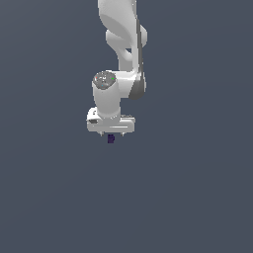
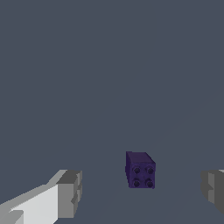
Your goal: Pick up the object and move it to a goal position.
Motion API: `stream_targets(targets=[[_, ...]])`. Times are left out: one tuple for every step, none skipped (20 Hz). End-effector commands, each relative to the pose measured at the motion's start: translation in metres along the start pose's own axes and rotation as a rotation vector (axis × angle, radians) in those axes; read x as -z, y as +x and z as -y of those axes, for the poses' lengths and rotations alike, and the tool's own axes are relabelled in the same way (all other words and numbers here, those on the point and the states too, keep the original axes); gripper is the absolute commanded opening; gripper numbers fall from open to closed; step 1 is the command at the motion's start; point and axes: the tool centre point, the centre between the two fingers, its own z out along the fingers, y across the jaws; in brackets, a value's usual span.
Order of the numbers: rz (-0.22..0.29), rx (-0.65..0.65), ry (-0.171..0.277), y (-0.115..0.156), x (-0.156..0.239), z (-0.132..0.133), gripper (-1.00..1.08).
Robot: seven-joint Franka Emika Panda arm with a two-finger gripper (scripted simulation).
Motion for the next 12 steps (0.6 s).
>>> stream_targets(targets=[[-0.001,-0.011,0.003,-0.011,-0.014,-0.006,1.0],[-0.001,-0.015,0.004,-0.014,-0.018,-0.008,1.0],[-0.001,-0.018,0.004,-0.017,-0.022,-0.01,1.0],[-0.001,-0.021,0.005,-0.02,-0.025,-0.012,1.0],[-0.001,-0.024,0.005,-0.023,-0.028,-0.013,1.0],[-0.001,-0.026,0.005,-0.025,-0.031,-0.014,1.0],[-0.001,-0.028,0.006,-0.027,-0.033,-0.015,1.0],[-0.001,-0.03,0.006,-0.029,-0.035,-0.016,1.0],[-0.001,-0.031,0.006,-0.03,-0.036,-0.017,1.0],[-0.001,-0.032,0.006,-0.031,-0.037,-0.017,1.0],[-0.001,-0.032,0.006,-0.032,-0.038,-0.017,1.0],[-0.001,-0.033,0.006,-0.032,-0.038,-0.018,1.0]])
